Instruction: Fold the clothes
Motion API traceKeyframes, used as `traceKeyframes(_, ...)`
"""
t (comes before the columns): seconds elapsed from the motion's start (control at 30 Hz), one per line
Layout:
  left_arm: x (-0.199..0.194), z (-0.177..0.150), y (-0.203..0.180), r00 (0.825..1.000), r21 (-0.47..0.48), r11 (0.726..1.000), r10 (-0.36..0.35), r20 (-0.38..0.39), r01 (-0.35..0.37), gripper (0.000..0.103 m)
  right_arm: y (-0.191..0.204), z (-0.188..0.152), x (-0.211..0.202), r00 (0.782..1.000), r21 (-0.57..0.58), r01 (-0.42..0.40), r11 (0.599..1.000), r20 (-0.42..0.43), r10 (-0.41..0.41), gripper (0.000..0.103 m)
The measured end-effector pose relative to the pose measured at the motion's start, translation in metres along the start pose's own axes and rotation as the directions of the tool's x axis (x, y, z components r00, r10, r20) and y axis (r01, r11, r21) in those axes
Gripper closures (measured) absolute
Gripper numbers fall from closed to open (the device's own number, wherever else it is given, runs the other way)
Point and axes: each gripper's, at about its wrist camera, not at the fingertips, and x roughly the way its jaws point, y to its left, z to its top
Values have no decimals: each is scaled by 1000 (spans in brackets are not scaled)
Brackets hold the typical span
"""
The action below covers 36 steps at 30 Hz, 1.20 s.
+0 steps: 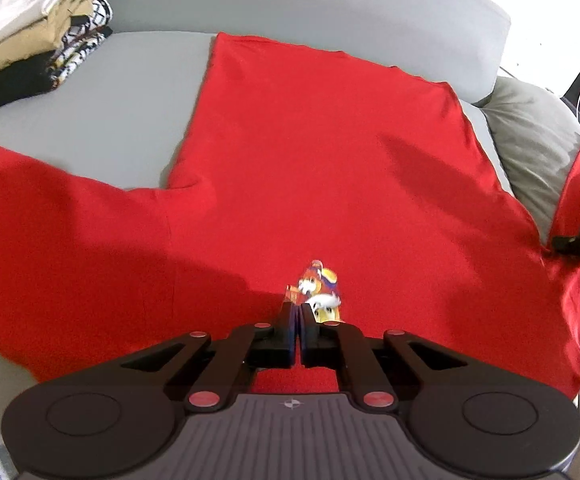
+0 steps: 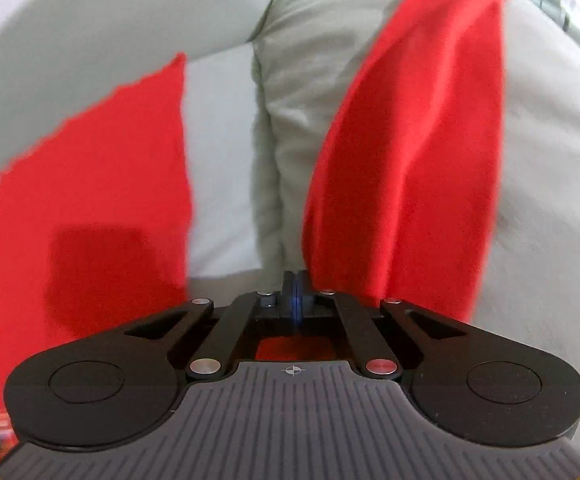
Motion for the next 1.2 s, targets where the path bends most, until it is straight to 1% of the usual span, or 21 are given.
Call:
traceKeyframes(0.07,-11,-4,-11,999,17,1000,-27,31,26,97,15,-17,-30,997,-63,-42,997,56,46,87)
traceKeyframes(0.1,-20,-9,-17,997,35,998,-46,64,44,95,25,-28,-42,995,-101,-60,993,69,67,70)
traceKeyframes(0.13,-27,-14,-22,993,53,997,-62,96,57,91,35,-42,-52,993,-147,-79,986,72,90,63)
traceKeyframes(0.2,-27,-28,-34,995,109,994,-37,96,27,67,58,-74,-62,991,-281,-94,955,65,117,58)
traceKeyframes(0.23,-22,-35,-40,997,143,990,-15,81,3,68,69,-91,-66,990,-348,-100,932,59,128,58)
traceKeyframes(0.27,-18,-42,-47,998,177,984,8,67,-20,77,77,-104,-62,993,-403,-87,911,36,111,57)
traceKeyframes(0.33,-19,-58,-50,996,195,980,28,80,-43,77,85,-127,-52,998,-480,-57,875,-12,58,58)
traceKeyframes(0.43,-34,-76,-58,1000,269,963,24,10,-26,84,66,-152,-75,998,-495,-55,867,-25,49,58)
traceKeyframes(0.53,-50,-93,-57,997,331,943,42,-64,-19,84,36,-169,-107,992,-456,-81,886,-120,29,59)
traceKeyframes(0.57,-56,-98,-56,996,345,938,45,-83,-13,83,27,-176,-116,986,-434,-87,897,-166,15,62)
traceKeyframes(0.6,-62,-102,-54,995,351,936,44,-91,-10,82,17,-180,-123,981,-389,-115,914,-187,43,72)
traceKeyframes(0.63,-72,-103,-50,997,331,944,36,-66,-12,80,8,-184,-130,976,-337,-148,930,-201,82,72)
traceKeyframes(0.67,-81,-104,-47,999,309,951,29,-37,-16,71,3,-186,-137,979,-316,-156,936,-178,103,68)
traceKeyframes(0.7,-88,-102,-44,1000,283,959,27,3,-27,64,2,-188,-145,985,-321,-146,936,-131,109,64)
traceKeyframes(0.77,-100,-99,-40,996,231,972,28,81,-46,60,10,-188,-157,992,-359,-122,925,-24,121,61)
traceKeyframes(0.8,-101,-95,-42,993,219,974,36,113,-60,55,16,-188,-163,990,-383,-112,917,34,135,61)
traceKeyframes(0.9,-88,-85,-48,976,213,970,69,205,-113,54,39,-180,-154,973,-459,-123,880,118,198,62)
traceKeyframes(1.0,-71,-79,-58,972,234,965,66,224,-119,59,61,-174,-125,977,-493,-120,862,93,190,64)
traceKeyframes(1.03,-63,-78,-62,976,244,963,67,206,-117,59,67,-173,-115,980,-500,-117,858,82,181,64)
traceKeyframes(1.1,-48,-80,-62,990,246,963,85,116,-111,63,65,-176,-109,984,-498,-124,858,50,171,62)
traceKeyframes(1.2,-47,-86,-61,994,258,960,105,38,-111,64,58,-180,-106,987,-488,-141,861,-6,158,61)
